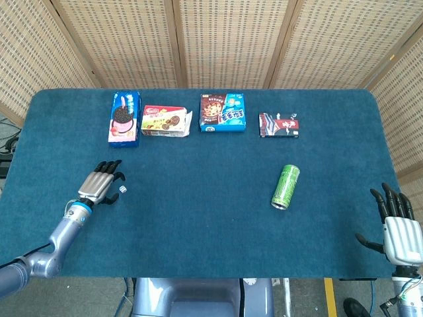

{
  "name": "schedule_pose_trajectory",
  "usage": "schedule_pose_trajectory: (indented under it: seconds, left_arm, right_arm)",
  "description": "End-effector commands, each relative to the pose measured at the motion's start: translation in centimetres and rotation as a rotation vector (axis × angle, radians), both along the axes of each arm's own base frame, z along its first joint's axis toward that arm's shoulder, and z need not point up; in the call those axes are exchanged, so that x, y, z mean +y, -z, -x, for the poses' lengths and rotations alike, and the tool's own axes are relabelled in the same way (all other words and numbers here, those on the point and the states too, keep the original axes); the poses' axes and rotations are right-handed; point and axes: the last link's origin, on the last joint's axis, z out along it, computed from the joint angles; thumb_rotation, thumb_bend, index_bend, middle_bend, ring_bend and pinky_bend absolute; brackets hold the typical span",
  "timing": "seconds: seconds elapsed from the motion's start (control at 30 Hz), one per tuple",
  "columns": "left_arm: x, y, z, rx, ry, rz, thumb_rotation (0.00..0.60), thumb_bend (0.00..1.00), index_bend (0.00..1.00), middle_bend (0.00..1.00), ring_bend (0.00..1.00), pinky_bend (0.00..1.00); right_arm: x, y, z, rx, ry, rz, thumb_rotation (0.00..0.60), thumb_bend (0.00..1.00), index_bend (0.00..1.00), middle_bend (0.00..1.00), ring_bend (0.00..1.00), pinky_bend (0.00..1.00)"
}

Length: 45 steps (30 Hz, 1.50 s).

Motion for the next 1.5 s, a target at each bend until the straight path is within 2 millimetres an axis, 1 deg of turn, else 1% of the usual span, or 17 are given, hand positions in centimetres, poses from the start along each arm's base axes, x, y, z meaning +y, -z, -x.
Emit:
schedule_pose_trajectory:
  seconds: [0.03,0.13,0.3,0.53,0.77,0.83,0.93,1.0,1.1,1.27,1.37,1.5]
  left_arm:
    - [0.2,0.2,-0.1,0.006,0.012,-0.004,0.600,0.41,0.35,0.00,0.00,0.00]
    - [0.2,0.4,-0.3,0.011,0.023,-0.006,0.600,0.40,0.39,0.00,0.00,0.00]
    - [0.3,0.7,-0.4,0.022,0.031,-0.013,0.600,0.40,0.40,0.00,0.00,0.00]
    - [0.4,1.2,-0.6,0.020,0.031,-0.015,0.600,0.40,0.44,0.00,0.00,0.00]
    - [0.5,1.5,-0.7,0.021,0.032,-0.023,0.600,0.41,0.55,0.00,0.00,0.00]
    - [0.5,1.5,-0.7,0.021,0.030,-0.025,0.600,0.41,0.58,0.00,0.00,0.00]
    - [0.6,1.2,-0.8,0.010,0.030,-0.035,0.600,0.41,0.58,0.00,0.00,0.00]
    - [0.7,0.5,-1.2,-0.004,0.041,-0.048,0.600,0.41,0.58,0.00,0.00,0.00]
    - [0.6,-1.0,-2.4,-0.044,0.073,-0.080,0.600,0.40,0.58,0.00,0.00,0.00]
    - [-0.4,-5.2,-6.1,-0.155,0.185,-0.146,0.600,0.40,0.58,0.00,0.00,0.00]
    - [-1.3,-7.2,-8.4,-0.230,0.252,-0.173,0.600,0.39,0.58,0.00,0.00,0.00]
    - [-2.2,-8.5,-10.4,-0.289,0.303,-0.181,0.600,0.39,0.58,0.00,0.00,0.00]
  right_arm:
    - [0.0,0.0,0.0,0.000,0.001,0.000,0.600,0.00,0.10,0.00,0.00,0.00]
    - [0.0,0.0,0.0,0.000,0.001,0.000,0.600,0.00,0.10,0.00,0.00,0.00]
    - [0.0,0.0,0.0,0.000,0.002,0.000,0.600,0.00,0.10,0.00,0.00,0.00]
    - [0.0,0.0,0.0,-0.002,0.003,0.000,0.600,0.00,0.10,0.00,0.00,0.00]
    - [0.0,0.0,0.0,-0.004,0.003,0.000,0.600,0.00,0.10,0.00,0.00,0.00]
    - [0.0,0.0,0.0,-0.005,0.003,0.000,0.600,0.00,0.10,0.00,0.00,0.00]
    - [0.0,0.0,0.0,-0.007,0.004,0.000,0.600,0.00,0.10,0.00,0.00,0.00]
    - [-0.1,0.0,0.0,-0.009,0.005,-0.001,0.600,0.00,0.10,0.00,0.00,0.00]
    - [-0.1,0.0,0.0,-0.010,0.005,-0.001,0.600,0.00,0.10,0.00,0.00,0.00]
    - [0.0,0.0,0.0,-0.011,0.005,-0.001,0.600,0.00,0.10,0.00,0.00,0.00]
    - [0.0,0.0,0.0,-0.009,0.004,-0.002,0.600,0.00,0.10,0.00,0.00,0.00]
    - [0.0,0.0,0.0,-0.010,0.003,-0.001,0.600,0.00,0.10,0.00,0.00,0.00]
